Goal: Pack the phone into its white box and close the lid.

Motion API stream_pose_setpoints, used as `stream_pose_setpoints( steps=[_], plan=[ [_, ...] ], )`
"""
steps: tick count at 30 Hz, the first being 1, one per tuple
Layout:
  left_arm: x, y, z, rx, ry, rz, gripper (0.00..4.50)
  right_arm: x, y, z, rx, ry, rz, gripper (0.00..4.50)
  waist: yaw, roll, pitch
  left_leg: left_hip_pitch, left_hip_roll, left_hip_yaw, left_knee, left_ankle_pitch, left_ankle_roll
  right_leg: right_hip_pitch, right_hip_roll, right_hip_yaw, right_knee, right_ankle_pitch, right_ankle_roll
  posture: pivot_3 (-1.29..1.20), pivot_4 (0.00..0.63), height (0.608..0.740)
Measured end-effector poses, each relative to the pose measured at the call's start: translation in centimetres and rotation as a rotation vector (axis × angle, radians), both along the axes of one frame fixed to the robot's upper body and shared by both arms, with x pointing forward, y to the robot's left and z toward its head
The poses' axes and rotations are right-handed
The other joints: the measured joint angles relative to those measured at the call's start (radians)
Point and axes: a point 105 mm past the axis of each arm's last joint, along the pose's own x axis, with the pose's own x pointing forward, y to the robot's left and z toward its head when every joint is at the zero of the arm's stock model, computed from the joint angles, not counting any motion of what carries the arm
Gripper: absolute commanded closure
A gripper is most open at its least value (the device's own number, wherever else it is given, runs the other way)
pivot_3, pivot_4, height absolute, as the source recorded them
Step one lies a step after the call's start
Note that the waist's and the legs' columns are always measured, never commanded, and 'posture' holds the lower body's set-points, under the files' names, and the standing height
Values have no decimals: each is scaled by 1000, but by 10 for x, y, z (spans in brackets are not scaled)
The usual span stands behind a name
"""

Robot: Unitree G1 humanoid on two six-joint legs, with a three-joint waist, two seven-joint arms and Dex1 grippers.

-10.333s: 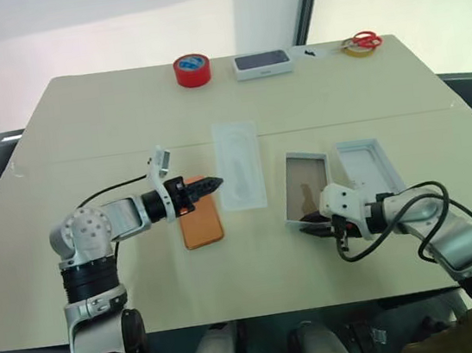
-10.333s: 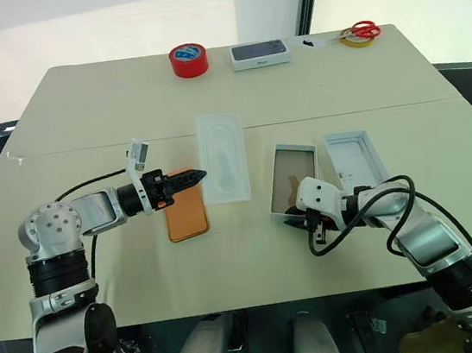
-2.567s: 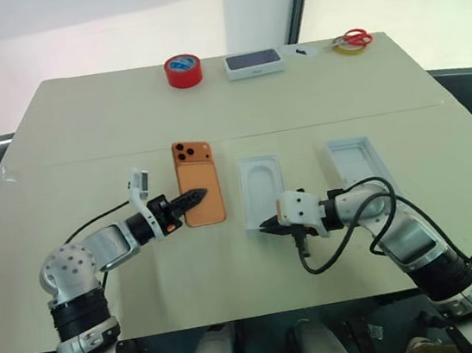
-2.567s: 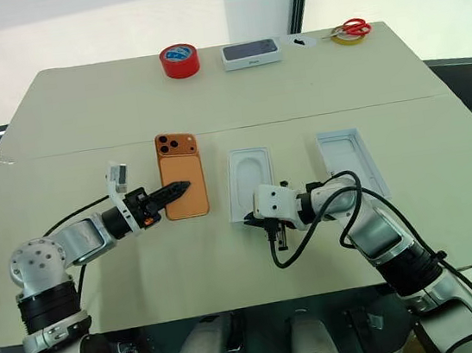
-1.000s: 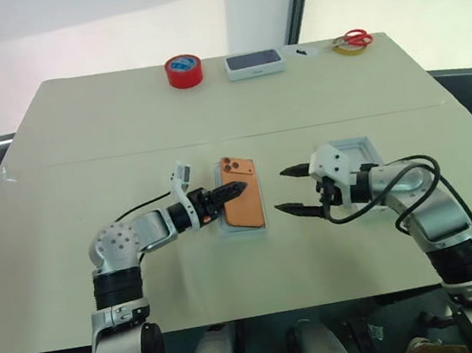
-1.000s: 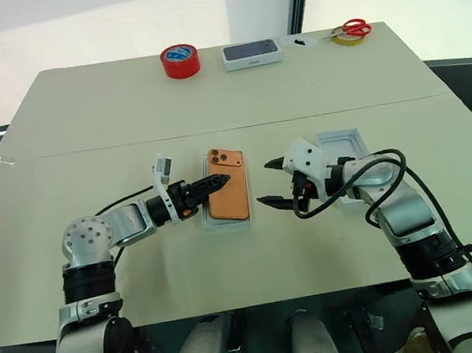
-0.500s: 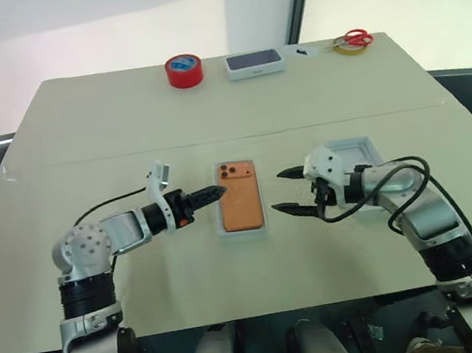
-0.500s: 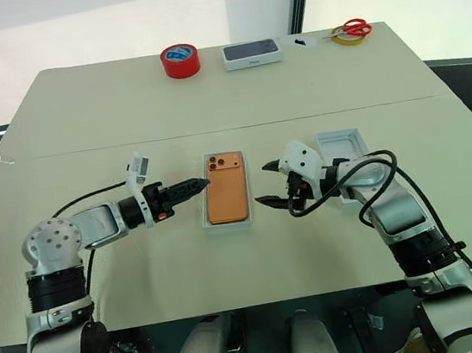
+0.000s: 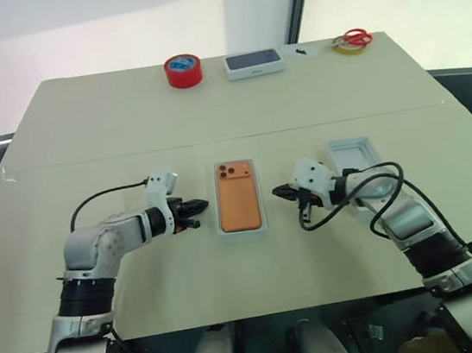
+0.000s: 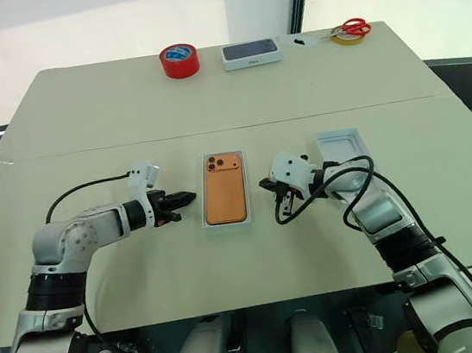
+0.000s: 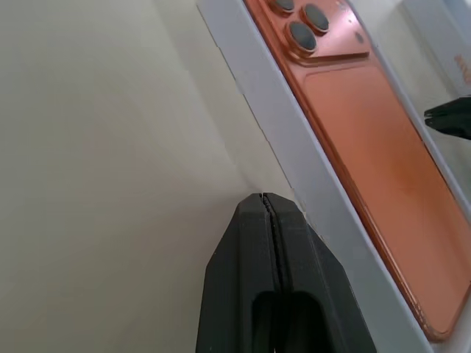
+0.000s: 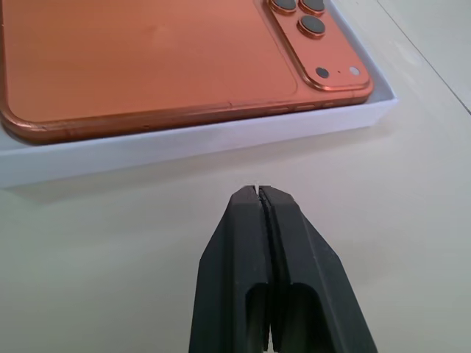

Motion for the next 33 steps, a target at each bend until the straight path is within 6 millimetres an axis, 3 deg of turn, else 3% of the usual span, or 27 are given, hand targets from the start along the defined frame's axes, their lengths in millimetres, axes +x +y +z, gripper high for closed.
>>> stream_pose_setpoints(
  steps=[7, 14, 20, 25, 33],
  plan=[
    [-9, -31, -4, 3, 34, -146, 4500, -2, 2, -1, -45, -23, 22, 4437, 7, 0, 0, 0, 0, 0, 1, -1, 2, 2, 0, 0, 0, 0, 0, 0, 150, 738],
    [3, -80, -6, 1, -10, -256, 4500, 3, -42, 3, -120, -39, -90, 4437, 43, 1, 0, 1, -2, 0, 4, -3, 5, 5, -1, 0, -2, 0, 0, 0, 150, 738],
    [12, -113, -8, -17, -28, -324, 4500, -10, -73, -6, -165, 10, -140, 4437, 57, 1, -1, 1, -2, -1, 8, -5, 9, 10, -1, -1, -6, 0, 0, 0, 150, 738],
    [16, -132, -9, -11, -45, -363, 4500, -18, -88, -9, -180, 39, -175, 4437, 53, 2, -1, 1, -2, -1, 13, -9, 14, 13, -1, -1, -8, 0, 0, 0, 150, 738],
    [10, -145, -9, 4, -66, -436, 4500, -19, -102, -4, -199, 44, -209, 4437, 49, 2, -1, 0, -2, -1, 13, -10, 15, 13, -2, -1, -9, 0, 0, 0, 150, 738]
  ],
)
